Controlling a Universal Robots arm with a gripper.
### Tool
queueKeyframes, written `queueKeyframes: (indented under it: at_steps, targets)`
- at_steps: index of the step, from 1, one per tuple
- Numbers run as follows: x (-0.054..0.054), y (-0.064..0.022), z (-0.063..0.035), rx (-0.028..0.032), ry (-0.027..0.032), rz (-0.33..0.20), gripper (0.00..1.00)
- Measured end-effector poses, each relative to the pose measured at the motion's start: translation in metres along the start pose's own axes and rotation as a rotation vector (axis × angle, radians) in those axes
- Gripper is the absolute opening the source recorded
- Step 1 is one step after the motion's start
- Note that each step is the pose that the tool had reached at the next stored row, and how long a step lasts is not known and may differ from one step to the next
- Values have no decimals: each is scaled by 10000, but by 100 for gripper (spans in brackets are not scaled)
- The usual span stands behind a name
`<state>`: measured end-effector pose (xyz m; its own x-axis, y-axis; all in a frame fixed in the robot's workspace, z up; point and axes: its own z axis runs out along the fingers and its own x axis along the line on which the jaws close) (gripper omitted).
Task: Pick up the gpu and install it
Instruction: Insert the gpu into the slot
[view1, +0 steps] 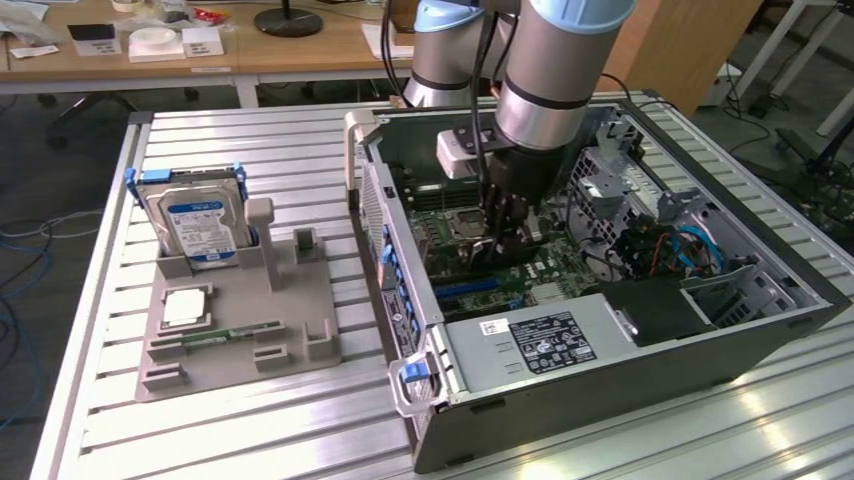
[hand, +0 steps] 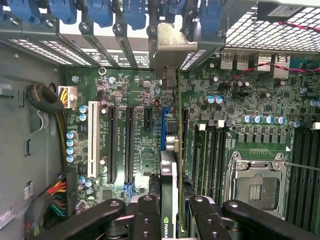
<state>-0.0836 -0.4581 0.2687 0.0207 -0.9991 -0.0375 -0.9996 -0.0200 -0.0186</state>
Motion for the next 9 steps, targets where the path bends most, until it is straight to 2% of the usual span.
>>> queueKeyframes:
  at_steps: [9]
  targets:
    - [2,7,19,0,1,0,27]
